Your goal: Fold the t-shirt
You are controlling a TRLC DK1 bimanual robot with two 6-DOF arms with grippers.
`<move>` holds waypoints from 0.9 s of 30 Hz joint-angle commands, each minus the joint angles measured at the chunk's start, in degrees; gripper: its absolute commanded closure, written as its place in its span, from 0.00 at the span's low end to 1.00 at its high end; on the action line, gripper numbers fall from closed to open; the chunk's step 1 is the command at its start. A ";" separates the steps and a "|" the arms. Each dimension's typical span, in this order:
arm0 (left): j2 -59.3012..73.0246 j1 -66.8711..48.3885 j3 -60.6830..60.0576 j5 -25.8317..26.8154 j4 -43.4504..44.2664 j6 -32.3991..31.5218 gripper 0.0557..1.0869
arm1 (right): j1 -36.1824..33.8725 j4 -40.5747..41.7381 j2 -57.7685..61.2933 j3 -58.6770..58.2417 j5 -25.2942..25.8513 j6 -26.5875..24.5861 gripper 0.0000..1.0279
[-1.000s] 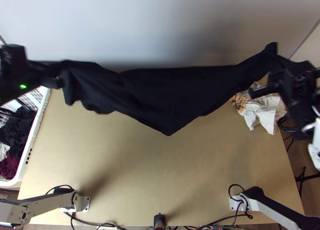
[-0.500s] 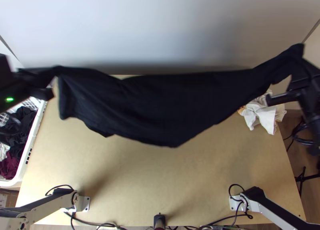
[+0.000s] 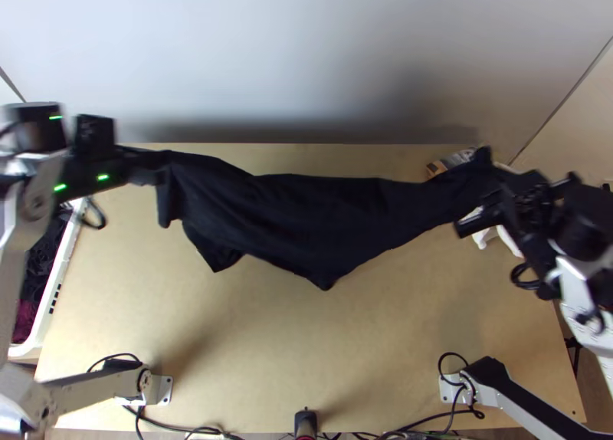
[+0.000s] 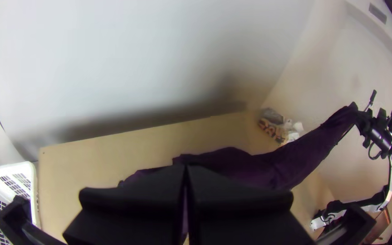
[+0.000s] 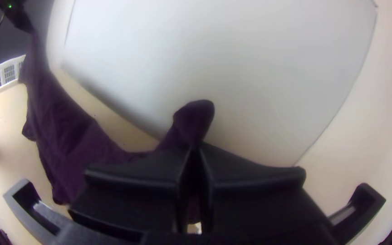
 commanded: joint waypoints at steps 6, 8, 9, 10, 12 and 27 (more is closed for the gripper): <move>12.81 -5.48 -11.00 -6.75 11.45 4.24 0.92 | -1.77 3.49 5.57 -9.27 -5.73 6.07 0.98; 14.30 -6.80 -11.18 -6.75 12.24 4.24 0.55 | -2.21 4.02 6.44 -9.36 -6.00 5.99 0.98; 14.74 -7.76 -10.91 -6.93 12.24 4.24 0.33 | -2.47 4.37 6.62 -9.54 -6.08 6.07 0.98; 14.92 -9.08 -10.83 -7.11 12.24 4.15 0.17 | -2.83 4.46 6.80 -9.71 -6.26 6.07 0.98; 15.01 -11.89 -10.74 -7.28 12.15 3.80 0.05 | -3.62 4.63 6.88 -10.24 -6.70 6.43 0.98; 15.53 -37.12 -13.37 -7.28 2.48 7.49 0.05 | -4.85 5.86 7.59 -13.76 -8.63 7.66 0.98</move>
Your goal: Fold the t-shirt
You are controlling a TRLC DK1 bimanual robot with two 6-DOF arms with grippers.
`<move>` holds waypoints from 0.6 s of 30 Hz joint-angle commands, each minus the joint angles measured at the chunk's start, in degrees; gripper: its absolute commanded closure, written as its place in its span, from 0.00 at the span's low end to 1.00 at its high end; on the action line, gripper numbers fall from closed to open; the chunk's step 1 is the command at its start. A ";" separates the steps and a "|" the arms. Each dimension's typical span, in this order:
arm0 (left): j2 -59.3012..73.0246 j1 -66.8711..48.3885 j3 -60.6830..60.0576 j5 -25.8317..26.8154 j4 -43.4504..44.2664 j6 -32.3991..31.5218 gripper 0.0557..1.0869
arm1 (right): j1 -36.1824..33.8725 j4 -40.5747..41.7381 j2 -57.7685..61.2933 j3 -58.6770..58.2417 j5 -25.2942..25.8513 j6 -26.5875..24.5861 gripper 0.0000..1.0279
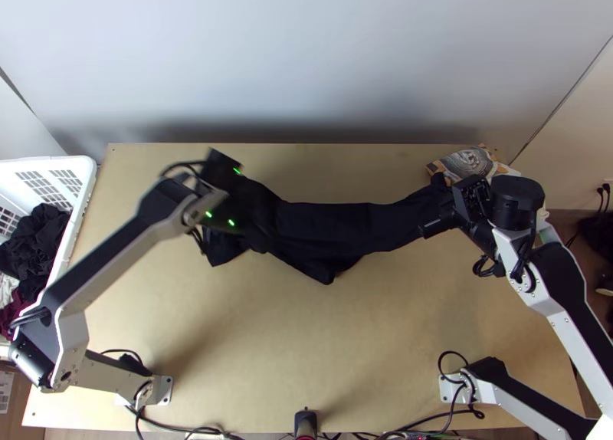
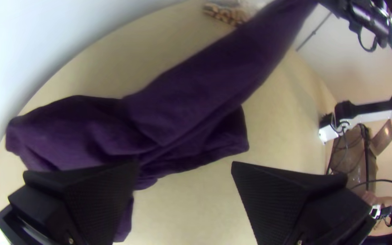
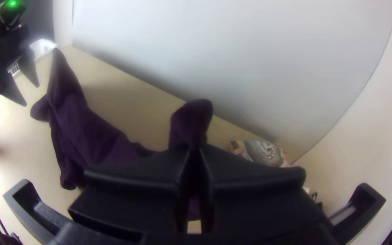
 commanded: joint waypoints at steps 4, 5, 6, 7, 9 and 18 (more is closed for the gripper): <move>5.74 -13.03 1.54 -0.18 -1.74 2.27 0.05 | -0.87 0.90 0.86 -1.63 -0.63 0.88 0.98; 7.06 -13.82 1.98 -0.18 -1.65 2.89 0.05 | -0.87 0.90 0.86 -1.63 -0.63 0.88 0.98; 8.56 -14.35 2.33 -0.44 -1.38 3.24 0.05 | -1.05 0.99 0.86 -1.63 -0.63 0.80 0.98; 9.96 -15.14 2.77 -1.50 -1.12 3.50 0.05 | -1.14 0.99 0.94 -1.54 -0.63 0.80 0.98; 12.42 -15.84 3.83 -2.46 -0.33 3.76 0.05 | -1.58 0.99 0.94 -1.36 -0.63 0.80 0.98; 18.49 -20.41 4.09 -6.33 7.49 3.59 0.05 | -4.12 0.99 0.50 -1.10 -1.16 1.59 0.98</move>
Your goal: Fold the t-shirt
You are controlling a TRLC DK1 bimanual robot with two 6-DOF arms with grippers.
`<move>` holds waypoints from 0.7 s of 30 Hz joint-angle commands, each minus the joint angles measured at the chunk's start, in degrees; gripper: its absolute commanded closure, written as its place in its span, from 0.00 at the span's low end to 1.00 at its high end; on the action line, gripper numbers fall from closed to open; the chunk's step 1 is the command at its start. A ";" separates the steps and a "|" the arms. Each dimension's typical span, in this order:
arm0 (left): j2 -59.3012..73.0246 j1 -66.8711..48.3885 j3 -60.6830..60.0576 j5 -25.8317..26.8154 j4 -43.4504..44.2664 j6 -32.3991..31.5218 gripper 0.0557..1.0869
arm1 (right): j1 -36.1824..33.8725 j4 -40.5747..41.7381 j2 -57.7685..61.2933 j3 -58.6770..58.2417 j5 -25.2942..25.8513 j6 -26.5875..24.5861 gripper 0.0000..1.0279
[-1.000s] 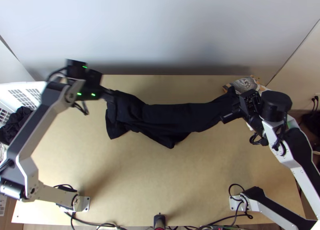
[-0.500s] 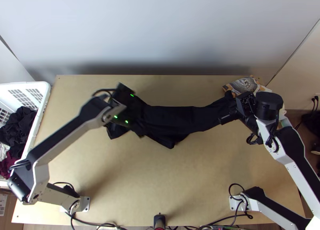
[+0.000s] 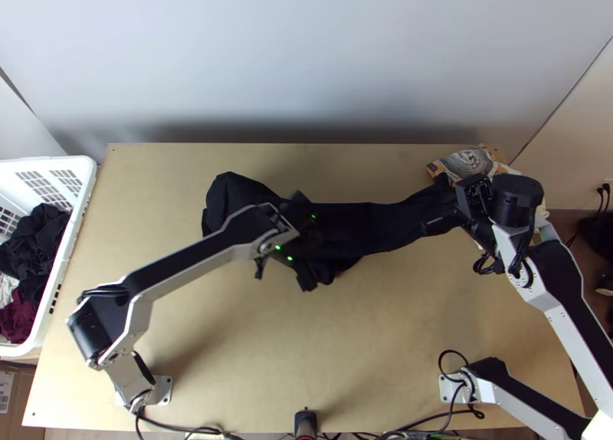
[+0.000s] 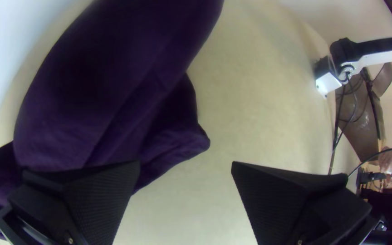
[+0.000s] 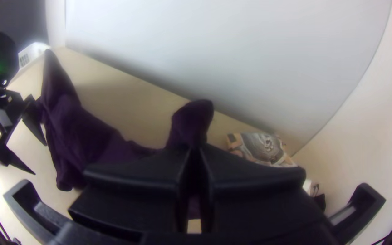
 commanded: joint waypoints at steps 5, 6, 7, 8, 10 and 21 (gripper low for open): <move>8.01 -4.77 1.89 -5.62 6.92 1.17 0.05 | -2.56 0.05 -0.50 0.03 -0.31 0.82 0.98; 8.63 -4.94 2.07 -5.71 7.00 1.43 0.05 | -2.73 0.05 -0.50 0.03 -0.31 0.91 0.98; 9.16 -5.03 2.33 -5.80 7.00 1.69 0.05 | -2.82 0.05 -0.50 0.03 -0.40 0.91 0.98; 9.68 -5.21 2.51 -5.97 7.00 1.78 0.05 | -2.91 0.05 -0.59 -0.05 -0.40 1.00 0.98; 10.56 -5.38 2.86 -7.12 7.00 2.05 0.05 | -3.08 0.05 -0.68 0.03 -0.48 1.09 0.98; 13.90 -4.86 3.21 -8.43 7.00 2.75 0.42 | -3.70 0.05 -0.77 0.21 -0.84 1.44 0.98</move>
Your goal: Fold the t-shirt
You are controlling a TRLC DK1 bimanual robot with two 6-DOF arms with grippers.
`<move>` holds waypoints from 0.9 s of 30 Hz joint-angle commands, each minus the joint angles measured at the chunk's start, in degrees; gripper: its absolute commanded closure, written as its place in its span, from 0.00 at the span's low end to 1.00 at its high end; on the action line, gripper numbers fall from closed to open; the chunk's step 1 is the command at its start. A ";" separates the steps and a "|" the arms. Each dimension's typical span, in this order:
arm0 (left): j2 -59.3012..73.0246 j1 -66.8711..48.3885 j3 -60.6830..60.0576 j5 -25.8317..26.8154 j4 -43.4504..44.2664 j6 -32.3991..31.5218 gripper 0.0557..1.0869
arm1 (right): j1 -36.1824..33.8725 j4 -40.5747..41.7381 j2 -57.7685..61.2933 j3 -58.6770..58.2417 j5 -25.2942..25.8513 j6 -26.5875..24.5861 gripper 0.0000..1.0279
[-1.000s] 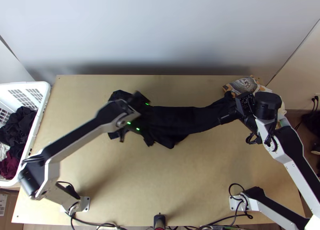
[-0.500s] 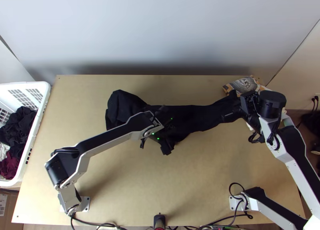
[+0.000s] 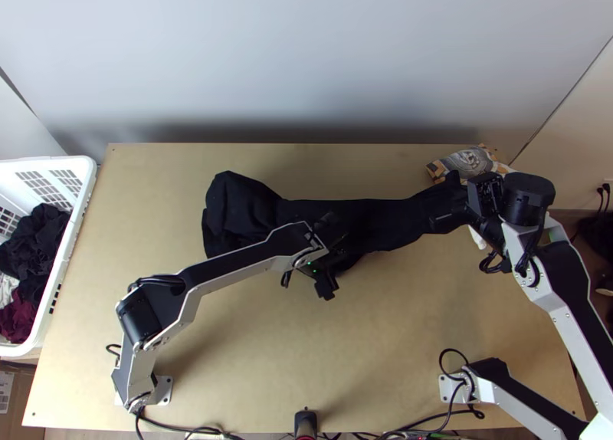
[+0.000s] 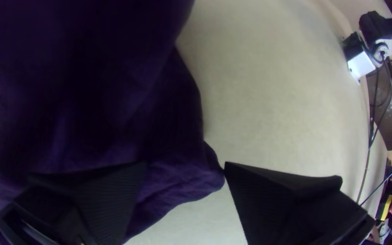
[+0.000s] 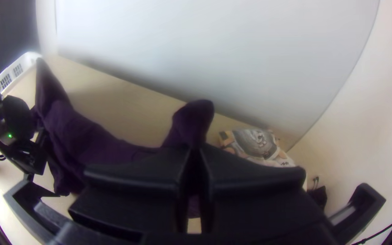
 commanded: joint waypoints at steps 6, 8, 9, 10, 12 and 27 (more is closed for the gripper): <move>-0.16 2.17 1.14 -0.59 0.34 0.91 0.97 | -0.42 -0.08 -0.18 1.38 -0.31 -0.20 0.98; -2.62 3.31 2.37 -0.50 -0.98 0.56 0.97 | -0.51 -0.43 -0.26 2.25 -0.40 -0.29 0.98; -4.21 3.93 3.25 -0.24 -2.12 0.30 0.97 | -0.51 -0.61 -0.26 2.87 -0.49 -0.38 0.98; -5.88 4.63 4.04 -0.15 -3.09 0.12 0.97 | -0.51 -0.78 -0.26 3.49 -0.49 -0.38 0.98; -9.74 5.77 5.53 -0.06 -4.94 0.12 0.97 | -0.51 -1.22 -0.26 4.80 -0.49 -0.38 0.98; -34.71 18.43 13.88 -0.15 -9.15 -3.66 0.97 | 0.19 -8.78 0.00 18.60 0.30 -2.40 0.98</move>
